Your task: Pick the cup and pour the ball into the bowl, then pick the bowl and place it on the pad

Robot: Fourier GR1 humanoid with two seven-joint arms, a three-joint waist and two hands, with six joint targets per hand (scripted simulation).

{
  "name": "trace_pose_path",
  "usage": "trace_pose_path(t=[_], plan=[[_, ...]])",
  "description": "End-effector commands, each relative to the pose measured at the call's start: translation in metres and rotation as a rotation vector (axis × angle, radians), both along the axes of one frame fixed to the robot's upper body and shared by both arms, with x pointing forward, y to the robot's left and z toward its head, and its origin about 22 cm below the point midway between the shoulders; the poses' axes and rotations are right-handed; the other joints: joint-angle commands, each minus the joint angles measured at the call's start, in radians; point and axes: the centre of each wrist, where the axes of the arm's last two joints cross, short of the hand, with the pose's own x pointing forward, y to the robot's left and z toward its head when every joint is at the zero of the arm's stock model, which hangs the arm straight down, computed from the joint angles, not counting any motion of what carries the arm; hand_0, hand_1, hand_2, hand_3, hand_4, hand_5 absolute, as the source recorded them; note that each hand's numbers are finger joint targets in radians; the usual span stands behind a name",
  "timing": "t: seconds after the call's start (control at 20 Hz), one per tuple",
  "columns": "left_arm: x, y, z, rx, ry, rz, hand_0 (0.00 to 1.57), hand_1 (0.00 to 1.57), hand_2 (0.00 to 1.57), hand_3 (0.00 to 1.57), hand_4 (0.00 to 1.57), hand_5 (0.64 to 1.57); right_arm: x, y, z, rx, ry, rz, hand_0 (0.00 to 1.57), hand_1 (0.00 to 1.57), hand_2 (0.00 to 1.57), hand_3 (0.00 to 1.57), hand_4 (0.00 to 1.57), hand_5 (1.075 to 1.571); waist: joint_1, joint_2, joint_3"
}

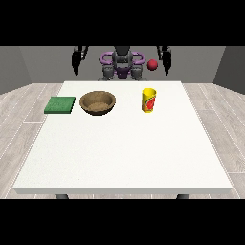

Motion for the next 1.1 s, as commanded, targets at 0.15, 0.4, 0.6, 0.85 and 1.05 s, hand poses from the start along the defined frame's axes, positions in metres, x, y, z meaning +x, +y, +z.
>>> trace_pose_path(t=[0.15,0.4,0.6,0.85,1.05], plan=[[0.003,0.004,0.029,0.025,-0.033,-0.015,0.00,0.00,0.00,0.00,0.00,1.524,0.001,-0.009,0.025,-0.033,-0.012,-0.001,0.00,0.00,0.00,0.00,0.00,1.568,-0.007,-0.227,0.0094],[-0.023,-0.052,0.021,-0.303,-0.052,-0.099,0.00,0.00,0.00,0.00,0.00,1.530,-0.009,-0.015,0.007,0.183,-0.019,-0.086,0.00,0.00,0.00,0.00,0.00,1.568,0.046,-0.268,0.0127],[-0.034,-0.029,0.017,-0.265,-0.163,-0.080,0.00,0.00,0.00,0.00,0.00,1.511,-0.003,-0.023,0.039,0.180,-0.118,-0.079,0.00,0.00,0.00,0.00,0.00,1.567,0.032,-0.143,0.0120],[0.002,-0.047,0.055,-0.147,-0.274,-0.067,0.00,0.00,0.00,0.00,0.00,1.453,0.014,-0.001,0.038,0.156,-0.174,-0.005,0.00,0.00,0.00,0.00,0.00,1.566,0.016,-0.030,0.0124],[0.026,-0.037,0.047,-0.125,-0.358,-0.053,0.00,0.00,0.00,0.00,0.00,1.376,0.025,0.001,0.039,0.171,-0.250,0.049,0.00,0.00,0.00,0.00,0.00,1.563,-0.021,0.094,0.0122]])
